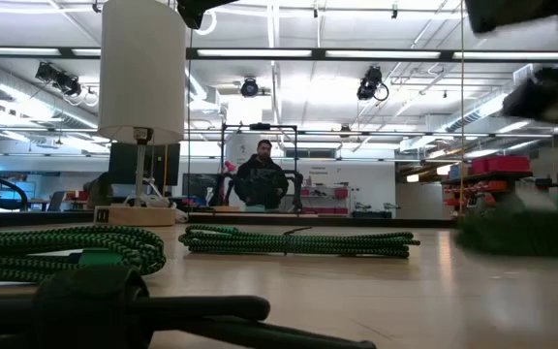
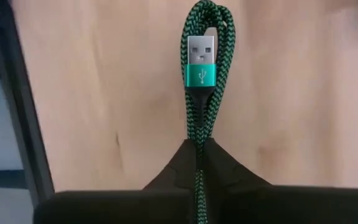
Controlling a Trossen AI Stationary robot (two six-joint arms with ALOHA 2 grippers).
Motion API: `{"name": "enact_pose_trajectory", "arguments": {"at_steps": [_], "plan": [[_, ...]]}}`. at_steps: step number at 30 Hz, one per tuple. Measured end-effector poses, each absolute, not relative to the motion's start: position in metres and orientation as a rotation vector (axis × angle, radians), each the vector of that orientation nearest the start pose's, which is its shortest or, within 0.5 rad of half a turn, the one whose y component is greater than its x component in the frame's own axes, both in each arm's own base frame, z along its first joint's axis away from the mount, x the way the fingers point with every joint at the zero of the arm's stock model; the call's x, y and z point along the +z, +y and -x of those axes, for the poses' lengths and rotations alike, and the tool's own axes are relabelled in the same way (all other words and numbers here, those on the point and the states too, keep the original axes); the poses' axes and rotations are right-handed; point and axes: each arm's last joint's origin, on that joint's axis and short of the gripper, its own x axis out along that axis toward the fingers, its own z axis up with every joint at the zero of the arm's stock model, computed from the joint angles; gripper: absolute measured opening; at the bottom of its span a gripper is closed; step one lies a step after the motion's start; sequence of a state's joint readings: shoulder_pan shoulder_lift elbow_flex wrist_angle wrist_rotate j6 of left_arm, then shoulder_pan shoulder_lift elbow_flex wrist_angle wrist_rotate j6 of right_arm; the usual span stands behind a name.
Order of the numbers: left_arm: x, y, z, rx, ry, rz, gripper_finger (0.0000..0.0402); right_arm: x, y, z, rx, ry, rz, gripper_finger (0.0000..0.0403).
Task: Pick & Place USB Port
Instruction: Put the right green patterned charger cable into the orange bin
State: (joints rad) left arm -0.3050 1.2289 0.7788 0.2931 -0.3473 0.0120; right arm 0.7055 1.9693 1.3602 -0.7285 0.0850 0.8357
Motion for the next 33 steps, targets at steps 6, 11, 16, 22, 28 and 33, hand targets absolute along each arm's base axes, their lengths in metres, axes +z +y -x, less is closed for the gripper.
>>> {"name": "enact_pose_trajectory", "arguments": {"at_steps": [6,11,16,22,28,33], "plan": [[0.285,-0.072,-0.262,0.042,0.149,-0.062,0.0163,0.208,0.217,-0.282,-0.06,1.274,-0.088,0.0002],[0.285,-0.072,-0.262,0.041,0.143,-0.06,0.0163,0.261,0.185,-0.269,-0.178,1.069,-0.002,0.0002],[0.287,-0.072,-0.263,0.042,0.127,-0.055,0.0163,0.312,0.161,-0.257,-0.305,0.741,0.066,0.0001],[0.292,-0.073,-0.263,0.042,0.079,-0.039,0.0163,0.352,0.153,-0.266,-0.407,0.394,0.107,0.0001],[0.299,-0.073,-0.263,0.042,0.011,-0.016,0.0163,0.37,0.152,-0.289,-0.392,0.233,0.187,0.0001],[0.306,-0.074,-0.263,0.005,-0.06,0.005,0.0163,0.37,0.143,-0.309,-0.32,0.197,0.203,0.0001]]}}
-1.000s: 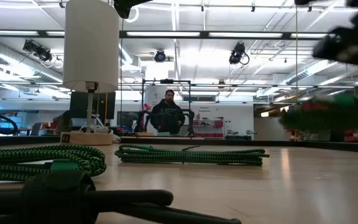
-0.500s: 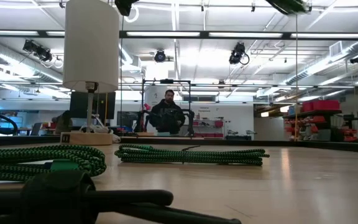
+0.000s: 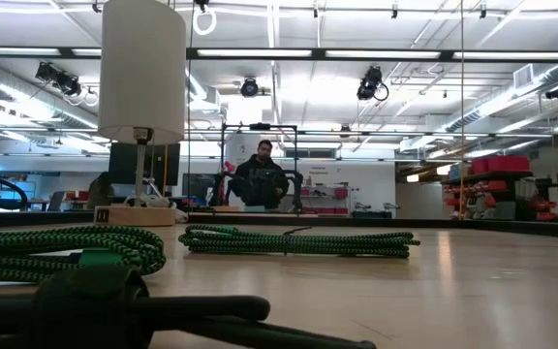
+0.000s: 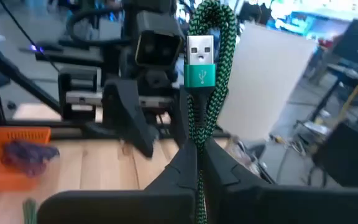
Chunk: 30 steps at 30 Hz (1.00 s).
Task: Pick & Place USB Port
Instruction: Put the right green patterned charger cable into the orange bin
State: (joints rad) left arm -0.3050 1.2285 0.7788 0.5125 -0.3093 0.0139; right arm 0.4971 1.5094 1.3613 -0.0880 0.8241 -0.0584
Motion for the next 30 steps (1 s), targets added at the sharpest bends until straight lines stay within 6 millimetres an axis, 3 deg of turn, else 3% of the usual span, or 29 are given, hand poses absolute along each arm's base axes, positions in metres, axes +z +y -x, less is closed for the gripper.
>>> {"name": "enact_pose_trajectory", "arguments": {"at_steps": [15,23,26,30], "plan": [[0.311,-0.074,-0.263,-0.004,-0.116,-0.006,0.0163,0.36,0.122,-0.352,-0.166,0.084,0.214,0.0001],[0.31,-0.074,-0.263,-0.004,-0.099,-0.019,0.0159,0.353,0.114,-0.363,-0.148,0.092,0.226,0.0001],[0.309,-0.074,-0.263,-0.003,-0.094,-0.02,0.0123,0.353,0.113,-0.363,-0.148,0.092,0.226,0.0002],[0.309,-0.074,-0.263,-0.016,-0.093,-0.047,0.0028,0.352,0.114,-0.363,-0.143,0.096,0.226,0.0002]]}}
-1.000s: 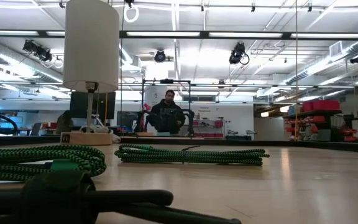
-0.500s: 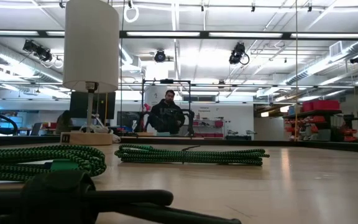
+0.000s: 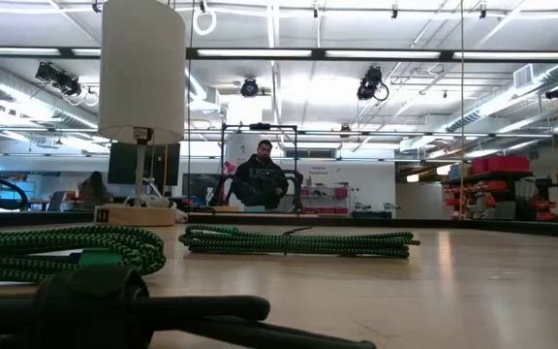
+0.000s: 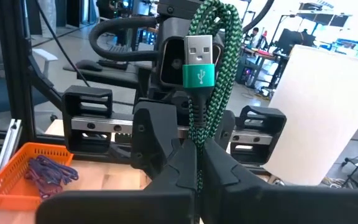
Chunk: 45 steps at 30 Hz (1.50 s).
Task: Pick & Place USB Port
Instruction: Put the right green patterned charger cable into the orange bin
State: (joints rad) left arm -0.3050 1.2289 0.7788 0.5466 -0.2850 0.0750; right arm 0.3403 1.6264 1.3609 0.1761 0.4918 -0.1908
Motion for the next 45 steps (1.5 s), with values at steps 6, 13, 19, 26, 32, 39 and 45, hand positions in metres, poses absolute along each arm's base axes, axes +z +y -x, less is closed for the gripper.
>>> {"name": "enact_pose_trajectory", "arguments": {"at_steps": [6,13,19,26,32,39,45], "plan": [[0.307,-0.074,-0.263,-0.017,-0.074,-0.045,0.0025,0.351,0.114,-0.363,-0.135,0.107,0.23,0.0007],[0.3,-0.081,-0.261,-0.009,0.001,-0.063,0.0024,0.35,0.114,-0.362,-0.124,0.125,0.284,0.0059],[0.288,-0.097,-0.253,-0.001,0.118,-0.062,0.0022,0.363,0.11,-0.34,-0.114,0.187,0.285,0.0121],[0.281,-0.126,-0.216,-0.053,0.291,0.052,0.0022,0.375,0.103,-0.294,-0.243,0.352,0.232,0.0161],[0.274,-0.153,-0.177,-0.145,0.467,0.291,0.0022,0.378,0.094,-0.27,-0.319,0.43,0.147,0.0164],[0.264,-0.181,-0.14,-0.247,0.708,0.616,0.0022,0.373,0.092,-0.269,-0.334,0.469,0.14,0.0164],[0.257,-0.193,-0.117,-0.219,0.835,0.738,0.0022,0.373,0.09,-0.27,-0.343,0.474,0.143,0.0164]]}}
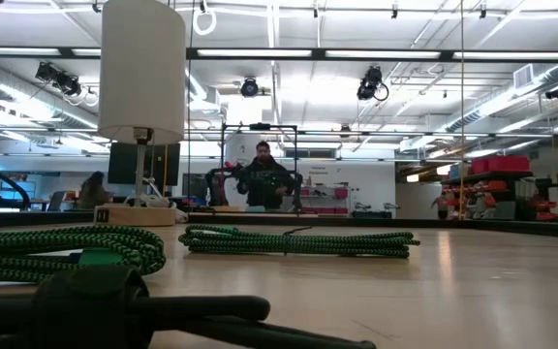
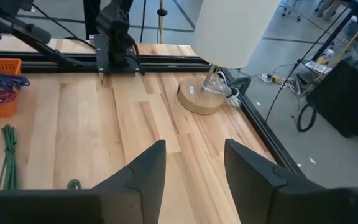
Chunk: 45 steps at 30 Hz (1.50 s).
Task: Pick & Place USB Port
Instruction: Put the right green patterned charger cable into the orange bin
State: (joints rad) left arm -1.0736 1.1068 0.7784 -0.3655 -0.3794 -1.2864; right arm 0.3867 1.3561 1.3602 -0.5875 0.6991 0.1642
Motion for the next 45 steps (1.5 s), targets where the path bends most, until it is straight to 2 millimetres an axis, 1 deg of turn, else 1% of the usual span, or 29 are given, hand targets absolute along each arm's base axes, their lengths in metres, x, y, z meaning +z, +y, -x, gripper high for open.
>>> {"name": "enact_pose_trajectory", "arguments": {"at_steps": [4,10,16,21,24,30,33,36,38,41,45], "plan": [[0.243,-0.204,-0.11,-0.187,0.941,0.744,0.0024,0.372,0.088,-0.27,-0.346,0.484,0.148,0.0164],[0.218,-0.22,-0.11,-0.105,1.089,0.784,0.002,0.371,0.088,-0.269,-0.348,0.498,0.154,0.0164],[0.202,-0.229,-0.11,-0.048,1.22,0.812,0.0028,0.369,0.088,-0.268,-0.35,0.512,0.159,0.0164],[0.197,-0.232,-0.107,-0.007,1.281,0.86,0.002,0.365,0.088,-0.268,-0.353,0.527,0.166,0.0164],[0.197,-0.232,-0.103,0.027,1.297,0.889,0.0021,0.353,0.087,-0.268,-0.367,0.556,0.19,0.0164],[0.195,-0.236,-0.088,0.089,1.328,0.937,0.0057,0.327,0.085,-0.269,-0.451,0.566,0.24,0.0164],[0.195,-0.237,-0.084,0.107,1.321,0.949,0.0063,0.327,0.085,-0.27,-0.459,0.551,0.242,0.0164],[0.196,-0.236,-0.085,0.104,1.287,0.941,0.0065,0.329,0.086,-0.271,-0.451,0.529,0.253,0.0164],[0.195,-0.235,-0.086,0.105,1.302,0.912,0.0064,0.332,0.087,-0.273,-0.444,0.505,0.26,0.0164],[0.193,-0.23,-0.087,0.142,1.355,0.887,0.0051,0.335,0.087,-0.274,-0.436,0.48,0.272,0.0164],[0.194,-0.232,-0.087,0.119,1.354,0.9,0.0038,0.337,0.087,-0.275,-0.435,0.467,0.268,0.0164]]}}
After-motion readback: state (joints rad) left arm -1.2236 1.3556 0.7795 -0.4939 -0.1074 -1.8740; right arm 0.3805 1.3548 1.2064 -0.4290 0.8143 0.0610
